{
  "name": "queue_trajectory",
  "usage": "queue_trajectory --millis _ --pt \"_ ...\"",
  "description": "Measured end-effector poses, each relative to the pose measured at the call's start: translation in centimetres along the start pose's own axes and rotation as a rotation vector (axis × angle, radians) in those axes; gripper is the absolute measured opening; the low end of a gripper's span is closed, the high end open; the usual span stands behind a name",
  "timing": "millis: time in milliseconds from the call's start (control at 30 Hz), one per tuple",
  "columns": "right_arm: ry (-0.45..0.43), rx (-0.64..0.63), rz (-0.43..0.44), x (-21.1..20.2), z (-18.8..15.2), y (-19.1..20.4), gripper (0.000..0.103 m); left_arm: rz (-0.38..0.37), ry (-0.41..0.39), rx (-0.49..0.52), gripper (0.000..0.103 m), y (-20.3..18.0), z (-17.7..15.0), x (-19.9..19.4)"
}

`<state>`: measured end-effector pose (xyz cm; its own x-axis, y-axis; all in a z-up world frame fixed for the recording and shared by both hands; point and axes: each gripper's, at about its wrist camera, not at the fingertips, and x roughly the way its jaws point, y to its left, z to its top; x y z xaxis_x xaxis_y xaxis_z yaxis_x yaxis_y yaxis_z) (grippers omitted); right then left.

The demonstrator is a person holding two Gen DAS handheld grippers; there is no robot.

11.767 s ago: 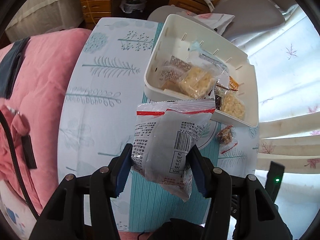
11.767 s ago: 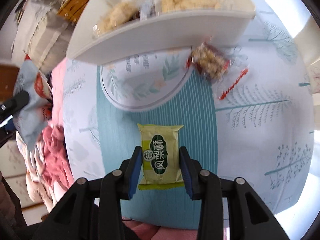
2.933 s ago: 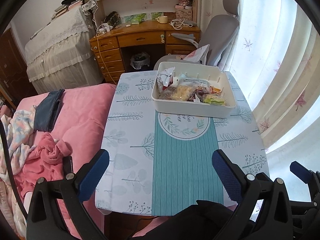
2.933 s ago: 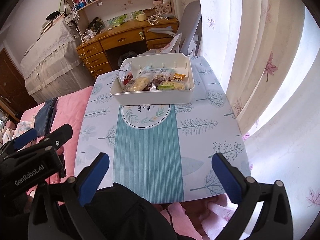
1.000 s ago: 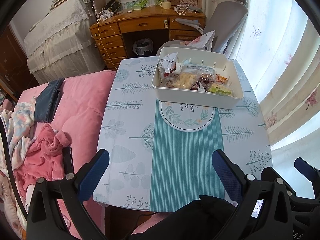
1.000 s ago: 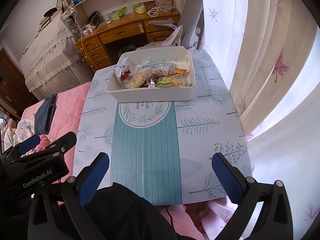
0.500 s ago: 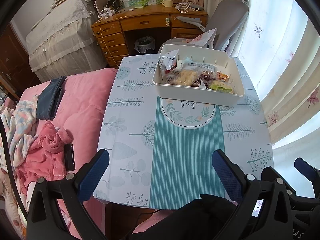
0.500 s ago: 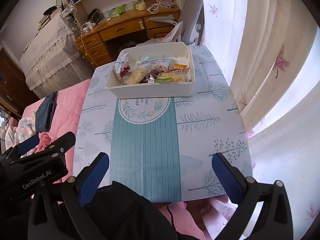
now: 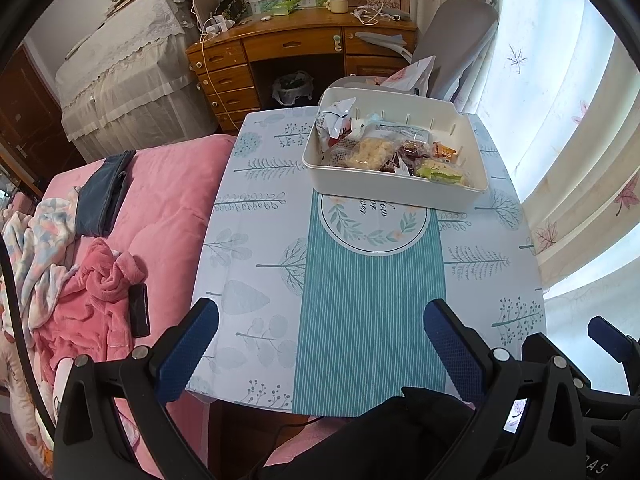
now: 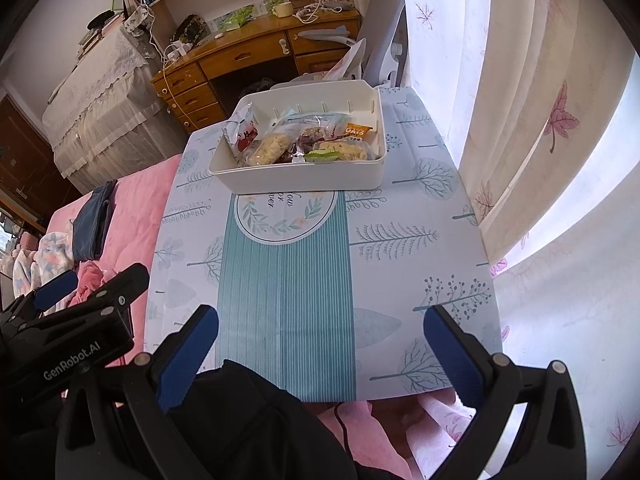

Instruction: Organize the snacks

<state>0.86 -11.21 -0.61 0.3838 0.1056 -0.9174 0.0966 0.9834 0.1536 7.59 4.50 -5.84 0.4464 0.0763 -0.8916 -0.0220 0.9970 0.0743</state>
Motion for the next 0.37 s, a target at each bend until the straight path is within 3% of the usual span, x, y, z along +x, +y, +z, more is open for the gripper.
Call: queue_trajectory --millis 367 --pt "0.003 0.000 0.005 0.0 -0.1 -0.3 0.103 0.017 0.002 -0.016 0.102 -1.5 -0.5 -0.2"
